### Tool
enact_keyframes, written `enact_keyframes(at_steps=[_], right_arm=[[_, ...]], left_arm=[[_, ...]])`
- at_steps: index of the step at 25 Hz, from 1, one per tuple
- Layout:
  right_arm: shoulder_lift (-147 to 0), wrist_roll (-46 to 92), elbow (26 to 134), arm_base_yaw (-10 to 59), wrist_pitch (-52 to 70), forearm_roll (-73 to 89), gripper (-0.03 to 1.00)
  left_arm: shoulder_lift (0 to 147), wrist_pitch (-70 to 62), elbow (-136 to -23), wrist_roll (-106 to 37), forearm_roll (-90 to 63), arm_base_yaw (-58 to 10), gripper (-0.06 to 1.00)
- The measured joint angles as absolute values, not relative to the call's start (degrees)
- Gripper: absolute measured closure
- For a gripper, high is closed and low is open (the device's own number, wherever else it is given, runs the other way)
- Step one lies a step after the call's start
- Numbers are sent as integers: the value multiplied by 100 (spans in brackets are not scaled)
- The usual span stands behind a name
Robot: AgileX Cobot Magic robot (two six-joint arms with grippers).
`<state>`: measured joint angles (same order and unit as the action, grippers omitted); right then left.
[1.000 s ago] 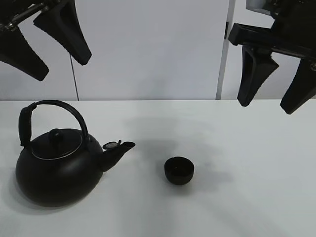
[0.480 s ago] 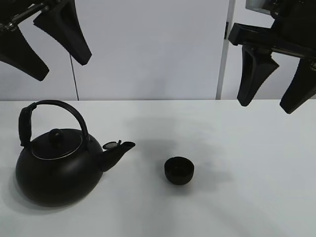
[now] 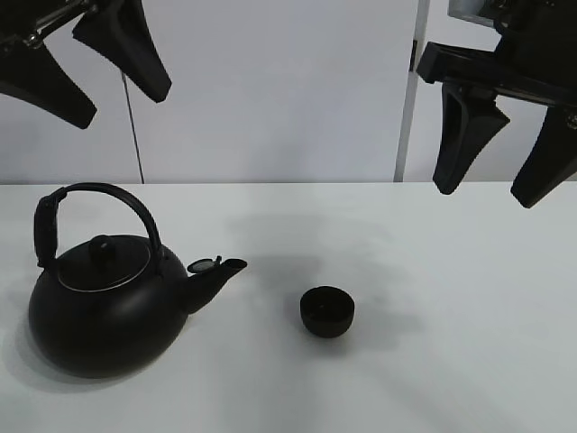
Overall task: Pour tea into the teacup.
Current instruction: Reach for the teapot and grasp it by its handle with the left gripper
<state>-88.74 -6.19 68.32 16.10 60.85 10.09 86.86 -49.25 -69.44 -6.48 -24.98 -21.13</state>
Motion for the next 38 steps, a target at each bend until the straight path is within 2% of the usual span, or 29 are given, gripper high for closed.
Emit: enact_keyframes(at_steps=[8, 15, 30, 38], right_arm=[[-8874, -597, 6832, 1610, 6010, 1004, 50], [-8874, -597, 6832, 1610, 5983, 1004, 50], [-8874, -597, 6832, 1610, 5892, 1004, 50], [-8874, -597, 6832, 1610, 5890, 994, 50]], left_arm=[[8212, -4003, -6944, -1029, -2496, -2113, 40], [7386, -3474, -6874, -1961, -2535, -2113, 40], [6458, -1169, -4253, -2256, -3008, -2113, 40], [6458, -508, -3909, -2687, -3041, -2113, 40]])
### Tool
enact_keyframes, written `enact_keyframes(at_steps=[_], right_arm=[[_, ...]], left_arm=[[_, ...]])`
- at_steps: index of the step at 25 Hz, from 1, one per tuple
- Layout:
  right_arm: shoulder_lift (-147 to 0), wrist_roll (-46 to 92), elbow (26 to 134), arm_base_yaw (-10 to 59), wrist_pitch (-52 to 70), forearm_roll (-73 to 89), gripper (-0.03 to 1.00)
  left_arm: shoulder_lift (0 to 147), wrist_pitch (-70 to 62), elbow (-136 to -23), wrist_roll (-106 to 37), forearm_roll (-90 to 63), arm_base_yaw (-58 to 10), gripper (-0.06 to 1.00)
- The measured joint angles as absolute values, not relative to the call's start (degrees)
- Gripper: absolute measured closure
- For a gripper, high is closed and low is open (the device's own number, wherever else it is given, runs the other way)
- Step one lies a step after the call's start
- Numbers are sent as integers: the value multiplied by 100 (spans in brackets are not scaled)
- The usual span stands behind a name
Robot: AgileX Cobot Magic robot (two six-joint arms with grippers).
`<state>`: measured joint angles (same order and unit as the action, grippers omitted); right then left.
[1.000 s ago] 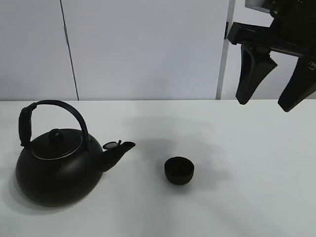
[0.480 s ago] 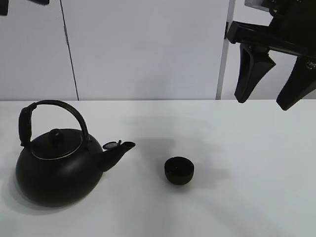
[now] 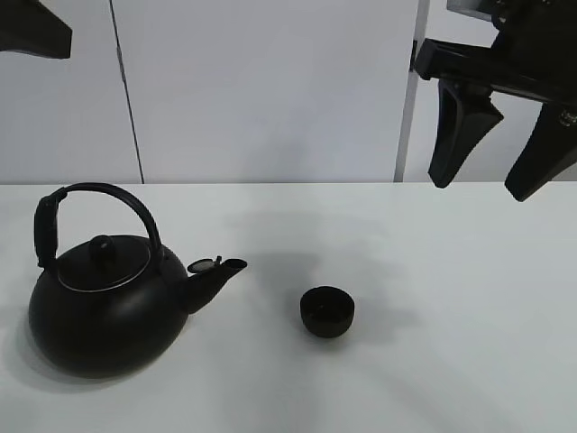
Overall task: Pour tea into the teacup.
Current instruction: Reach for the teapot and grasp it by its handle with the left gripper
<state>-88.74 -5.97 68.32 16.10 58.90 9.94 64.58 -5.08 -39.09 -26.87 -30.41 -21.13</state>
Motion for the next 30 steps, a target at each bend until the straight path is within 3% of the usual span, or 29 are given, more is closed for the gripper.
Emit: enact_keyframes(at_steps=[16, 24, 30], right_arm=[[-8874, -597, 6832, 1610, 5849, 992, 50], [-8874, -597, 6832, 1610, 5833, 987, 50], [-8874, -597, 6832, 1610, 5814, 987, 50]], left_arm=[[6442, 56, -3546, -3676, -3050, -2113, 40], [6442, 1231, -2601, -3280, -2942, -2187, 40], [6429, 2768, -1770, -2042, -1824, -2635, 40]])
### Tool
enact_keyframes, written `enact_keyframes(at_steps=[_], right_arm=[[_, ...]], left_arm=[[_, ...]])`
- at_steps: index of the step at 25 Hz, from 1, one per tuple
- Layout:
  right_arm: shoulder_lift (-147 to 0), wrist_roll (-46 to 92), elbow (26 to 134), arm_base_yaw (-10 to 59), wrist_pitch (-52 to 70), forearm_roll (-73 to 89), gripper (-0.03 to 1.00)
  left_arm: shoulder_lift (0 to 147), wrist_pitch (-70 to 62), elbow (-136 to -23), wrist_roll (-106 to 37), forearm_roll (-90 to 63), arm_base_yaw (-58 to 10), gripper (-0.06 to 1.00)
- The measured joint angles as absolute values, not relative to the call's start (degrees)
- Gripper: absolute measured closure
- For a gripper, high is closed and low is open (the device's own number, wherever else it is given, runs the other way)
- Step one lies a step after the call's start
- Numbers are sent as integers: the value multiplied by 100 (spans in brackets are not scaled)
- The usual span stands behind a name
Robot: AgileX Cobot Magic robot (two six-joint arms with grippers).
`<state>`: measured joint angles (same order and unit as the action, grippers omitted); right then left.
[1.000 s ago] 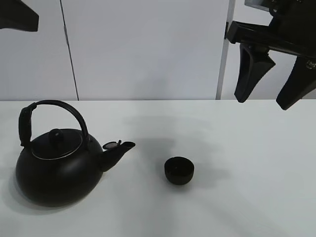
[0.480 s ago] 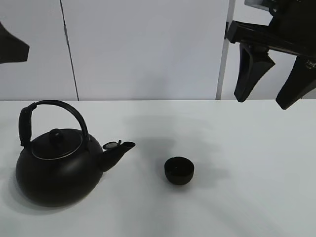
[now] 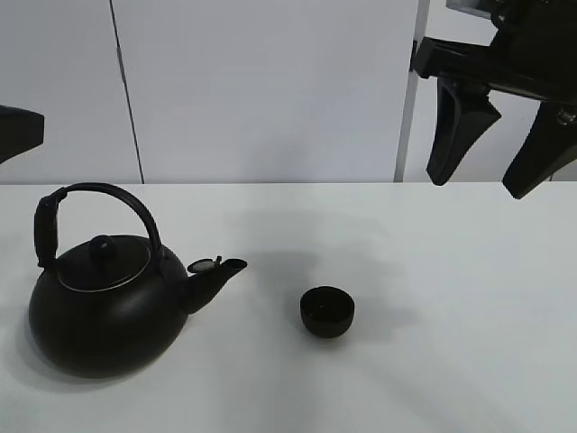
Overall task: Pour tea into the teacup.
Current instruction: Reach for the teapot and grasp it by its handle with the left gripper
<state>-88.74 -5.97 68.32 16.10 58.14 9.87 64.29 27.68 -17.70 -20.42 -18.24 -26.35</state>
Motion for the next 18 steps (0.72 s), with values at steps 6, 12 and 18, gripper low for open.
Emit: enact_keyframes(at_steps=[6, 12, 18], right_arm=[[-8874, -597, 6832, 1610, 5793, 987, 50], [-8874, -597, 6832, 1610, 5791, 987, 50], [-8874, -597, 6832, 1610, 5786, 987, 50]], left_arm=[[6550, 4018, -1068, -809, -804, -2662, 40], [7493, 4588, -983, -548, -597, -2662, 40], [8672, 5834, -988, -518, -565, -2662, 40]])
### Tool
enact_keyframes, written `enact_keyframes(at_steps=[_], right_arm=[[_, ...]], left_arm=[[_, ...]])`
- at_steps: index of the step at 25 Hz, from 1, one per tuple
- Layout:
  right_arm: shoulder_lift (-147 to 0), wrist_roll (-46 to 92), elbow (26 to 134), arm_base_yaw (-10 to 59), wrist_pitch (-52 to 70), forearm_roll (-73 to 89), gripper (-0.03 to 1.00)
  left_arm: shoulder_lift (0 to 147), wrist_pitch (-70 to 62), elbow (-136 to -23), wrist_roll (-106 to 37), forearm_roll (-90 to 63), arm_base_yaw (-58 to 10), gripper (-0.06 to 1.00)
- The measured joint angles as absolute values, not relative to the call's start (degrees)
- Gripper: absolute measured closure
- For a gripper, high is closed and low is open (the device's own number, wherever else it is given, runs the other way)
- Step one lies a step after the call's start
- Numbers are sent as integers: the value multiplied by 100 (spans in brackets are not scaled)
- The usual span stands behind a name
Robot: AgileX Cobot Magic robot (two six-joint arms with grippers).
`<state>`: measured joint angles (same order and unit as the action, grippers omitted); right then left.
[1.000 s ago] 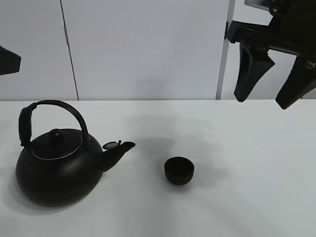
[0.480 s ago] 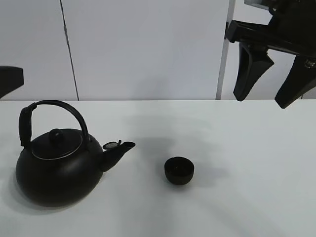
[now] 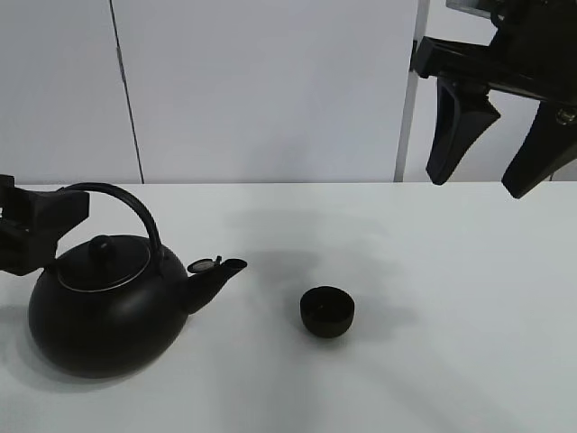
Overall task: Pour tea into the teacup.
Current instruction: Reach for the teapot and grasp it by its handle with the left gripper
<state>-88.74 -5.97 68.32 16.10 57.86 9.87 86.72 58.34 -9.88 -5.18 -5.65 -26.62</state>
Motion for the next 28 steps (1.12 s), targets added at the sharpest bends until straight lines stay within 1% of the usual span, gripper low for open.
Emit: enact_keyframes(at_steps=[4, 8, 13, 17, 23, 25, 27, 28], right_arm=[[-8874, -597, 6832, 1610, 5780, 987, 50], [-8874, -597, 6832, 1610, 5780, 993, 50], [-8874, -597, 6832, 1610, 5758, 993, 50], [-8874, -597, 6832, 1610, 5717, 993, 50], [-8874, -597, 6832, 1610, 5703, 993, 50], [-8874, -597, 6832, 1610, 5703, 993, 50], [-8874, -597, 6832, 1610, 5703, 993, 50], [-8874, -597, 6832, 1610, 5703, 993, 50]], left_arm=[[9401, 6468, -1000, -512, -638, -2662, 40], [9888, 6481, -1048, -507, -1028, -2662, 40], [9977, 6516, -1086, -507, -1128, -2662, 41], [9989, 6524, -1197, -507, -1147, -2621, 45], [10157, 6555, -1389, -507, -1160, -2558, 47], [10157, 6562, -1389, -507, -1160, -2558, 50], [10157, 6562, -1389, -507, -1165, -2558, 60], [10161, 6562, -1389, -507, -1128, -2558, 68]])
